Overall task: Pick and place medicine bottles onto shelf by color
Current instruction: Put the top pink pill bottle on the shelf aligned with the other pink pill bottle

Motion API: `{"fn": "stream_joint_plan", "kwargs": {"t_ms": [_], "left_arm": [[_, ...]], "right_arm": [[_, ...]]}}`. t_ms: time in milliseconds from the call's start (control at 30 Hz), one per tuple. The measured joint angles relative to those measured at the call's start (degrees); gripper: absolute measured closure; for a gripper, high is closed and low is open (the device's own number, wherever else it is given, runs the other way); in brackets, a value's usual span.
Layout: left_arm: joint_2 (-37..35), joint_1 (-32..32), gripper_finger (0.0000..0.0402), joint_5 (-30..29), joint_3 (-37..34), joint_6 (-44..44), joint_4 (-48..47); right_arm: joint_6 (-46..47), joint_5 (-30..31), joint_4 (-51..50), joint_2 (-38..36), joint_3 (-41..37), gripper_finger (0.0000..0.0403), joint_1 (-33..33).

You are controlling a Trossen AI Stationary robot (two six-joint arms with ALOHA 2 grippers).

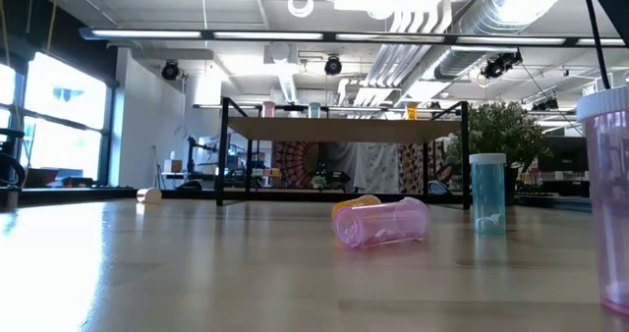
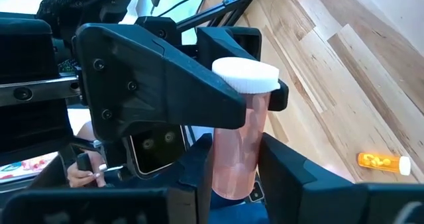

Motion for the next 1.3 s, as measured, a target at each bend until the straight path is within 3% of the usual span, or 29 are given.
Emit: {"fn": "stream_joint_plan", "kwargs": {"t_ms": [500,800,967,1300], "left_arm": [[0.02,-0.02,0.022,-4.05,0.0,-3.77,0.11],[0.03,-1.84,0.0221,-5.49,-0.07,-4.93,3.87],[-1.13,-2.27,0.0221,-5.72,0.04,-6.85,4.77],[-5.63,-1.48,0.0221,-6.27,-0.05,-7.27,10.59]], "right_arm": [[1.32,2.23,0.16,0.0,0.0,0.031,0.0],[-0.71,4.78,-1.48,-0.2,0.04,0.031,-1.07],[-4.02,9.08,-2.69,-0.02,0.0,0.0311,-2.22],[-11.97,11.1,-3.12,-0.11,0.0,0.0311,-5.82]]}}
